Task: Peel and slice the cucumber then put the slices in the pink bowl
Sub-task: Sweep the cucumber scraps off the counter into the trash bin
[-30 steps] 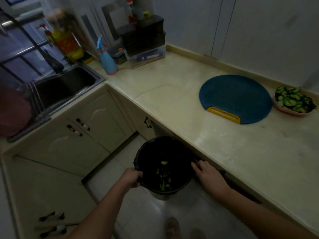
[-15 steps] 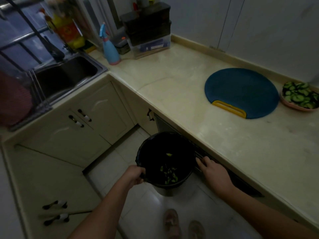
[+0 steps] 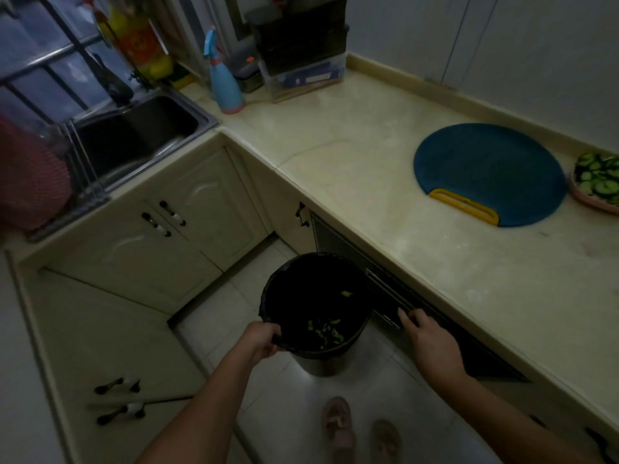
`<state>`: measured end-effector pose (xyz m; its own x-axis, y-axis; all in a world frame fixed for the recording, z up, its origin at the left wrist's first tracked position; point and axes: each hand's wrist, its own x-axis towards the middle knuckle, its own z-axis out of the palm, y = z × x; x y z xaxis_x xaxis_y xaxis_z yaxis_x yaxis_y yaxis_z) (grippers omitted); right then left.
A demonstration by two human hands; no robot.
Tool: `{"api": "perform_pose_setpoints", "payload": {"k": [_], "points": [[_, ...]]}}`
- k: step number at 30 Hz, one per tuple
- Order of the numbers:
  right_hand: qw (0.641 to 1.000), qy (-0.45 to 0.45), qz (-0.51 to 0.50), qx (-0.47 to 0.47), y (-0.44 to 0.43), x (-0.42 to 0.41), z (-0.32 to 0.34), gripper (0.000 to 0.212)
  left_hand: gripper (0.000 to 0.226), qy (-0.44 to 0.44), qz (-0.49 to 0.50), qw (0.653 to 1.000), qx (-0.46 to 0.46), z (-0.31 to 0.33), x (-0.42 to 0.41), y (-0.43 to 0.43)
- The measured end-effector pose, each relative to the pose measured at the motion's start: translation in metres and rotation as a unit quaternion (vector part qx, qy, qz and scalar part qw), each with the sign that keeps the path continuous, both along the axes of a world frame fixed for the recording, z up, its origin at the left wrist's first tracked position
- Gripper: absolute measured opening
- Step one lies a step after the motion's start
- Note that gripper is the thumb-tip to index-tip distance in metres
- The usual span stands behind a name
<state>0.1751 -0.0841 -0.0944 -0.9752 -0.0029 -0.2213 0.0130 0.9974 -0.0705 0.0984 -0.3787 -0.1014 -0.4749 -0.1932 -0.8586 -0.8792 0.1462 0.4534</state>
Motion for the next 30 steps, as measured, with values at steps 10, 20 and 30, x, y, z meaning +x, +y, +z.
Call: {"api": "perform_pose_setpoints", "payload": {"k": [10,20,30], "points": [[0.986,-0.102,-0.063,-0.116,-0.042,-0.037,-0.066,0.046,0.035,-0.025,0.062,0.998,0.018,-0.113,-0.006,0.004],[0.976,-0.154,-0.083,-0.132,-0.071,-0.068,-0.216,0.041,0.009,-0.051,0.201,0.975,0.08,-0.332,-0.007,0.026],[0.977,-0.147,-0.063,-0.139,-0.069,-0.088,-0.304,0.045,0.016,-0.03,0.131,0.989,0.069,-0.442,-0.022,0.03]]}}
